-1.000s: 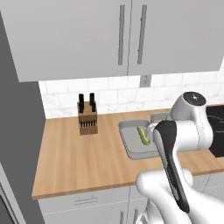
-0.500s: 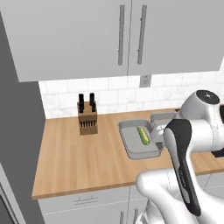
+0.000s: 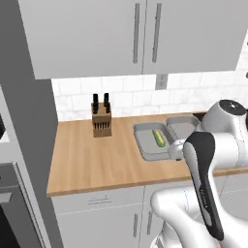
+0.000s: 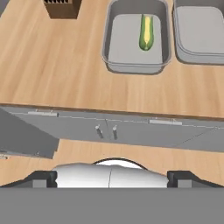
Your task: Place one corn and one chicken drumstick in each tupperware on the nearby counter, to pack two identical lunches.
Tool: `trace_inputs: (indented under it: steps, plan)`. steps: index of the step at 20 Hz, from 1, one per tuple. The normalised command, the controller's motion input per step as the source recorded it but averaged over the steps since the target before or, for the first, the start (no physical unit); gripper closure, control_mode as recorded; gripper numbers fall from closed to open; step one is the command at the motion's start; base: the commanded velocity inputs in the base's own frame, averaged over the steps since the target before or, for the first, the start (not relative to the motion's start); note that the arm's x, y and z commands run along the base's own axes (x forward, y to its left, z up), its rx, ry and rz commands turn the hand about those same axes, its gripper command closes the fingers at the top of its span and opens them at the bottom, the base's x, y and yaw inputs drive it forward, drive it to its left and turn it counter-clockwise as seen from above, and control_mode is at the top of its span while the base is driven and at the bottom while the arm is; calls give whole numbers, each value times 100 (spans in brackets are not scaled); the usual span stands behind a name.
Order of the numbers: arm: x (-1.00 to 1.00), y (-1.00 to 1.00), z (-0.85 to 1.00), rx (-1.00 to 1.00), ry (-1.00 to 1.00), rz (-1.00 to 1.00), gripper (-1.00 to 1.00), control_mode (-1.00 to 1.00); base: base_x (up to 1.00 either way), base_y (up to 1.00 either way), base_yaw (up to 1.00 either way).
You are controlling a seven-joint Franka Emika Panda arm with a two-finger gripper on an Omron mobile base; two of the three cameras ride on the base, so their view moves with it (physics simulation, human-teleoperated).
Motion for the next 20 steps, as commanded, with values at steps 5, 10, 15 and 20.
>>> trace_inputs:
  steps: [5,10,15,20]
  plan:
    - [0,0,0,0,0,0,-100,100,-90,46,18]
    - [0,0,0,0,0,0,-100,100,-55,48,55]
    - [0,0,0,0,0,0,-100,100,-5,69,68]
    - [0,0,0,0,0,0,-100,100,-20,89,52]
